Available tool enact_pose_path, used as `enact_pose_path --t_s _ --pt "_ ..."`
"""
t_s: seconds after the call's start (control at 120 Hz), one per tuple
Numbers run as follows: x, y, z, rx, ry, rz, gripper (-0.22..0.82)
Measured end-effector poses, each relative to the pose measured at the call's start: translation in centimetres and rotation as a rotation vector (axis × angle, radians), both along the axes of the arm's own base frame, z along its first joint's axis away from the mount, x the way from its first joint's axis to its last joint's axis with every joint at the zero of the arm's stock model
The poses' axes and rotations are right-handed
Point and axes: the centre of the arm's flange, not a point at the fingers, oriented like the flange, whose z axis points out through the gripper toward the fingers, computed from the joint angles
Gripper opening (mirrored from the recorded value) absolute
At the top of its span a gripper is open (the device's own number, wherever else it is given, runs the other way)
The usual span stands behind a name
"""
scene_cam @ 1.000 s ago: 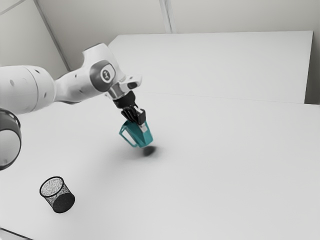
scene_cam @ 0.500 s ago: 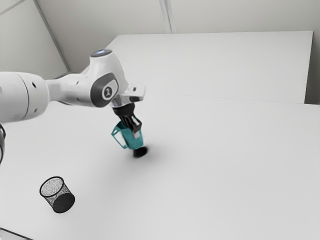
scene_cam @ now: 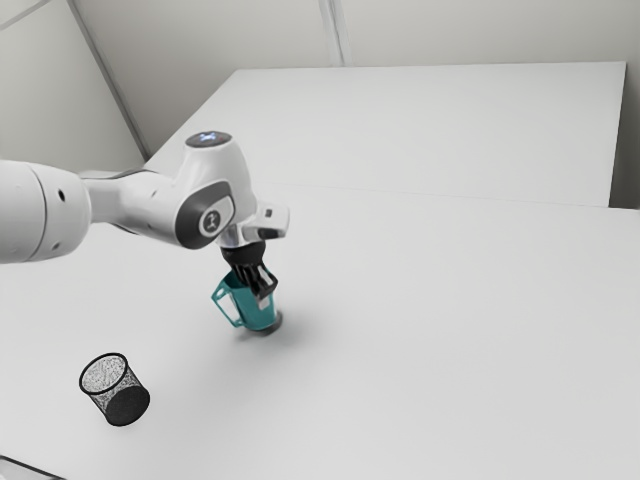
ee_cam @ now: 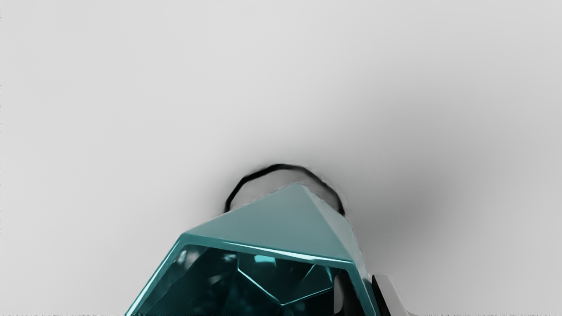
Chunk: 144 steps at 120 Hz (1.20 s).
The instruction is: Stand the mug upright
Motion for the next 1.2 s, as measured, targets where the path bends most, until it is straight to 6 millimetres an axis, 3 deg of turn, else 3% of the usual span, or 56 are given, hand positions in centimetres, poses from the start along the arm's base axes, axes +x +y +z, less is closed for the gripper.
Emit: enact_pose_path --t_s 0.375,0.542,0.633,0.775,0.967,1.2 --pt "0.1 -0.2 -1.9 0.039 0.008 0.025 -0.17" --pt "0.1 -0.1 -1.7 0.032 0.004 0.038 0.19" --pt "0.2 0.0 -1.3 0.031 -0.005 0.039 0.33" --pt "0.4 0.2 0.4 0.025 -0.035 0.043 0.46" --pt "1.7 0.6 4.0 0.005 -0.091 0.072 0.55" --pt "4.3 1.1 11.3 -0.001 -0.157 0.124 0.59"
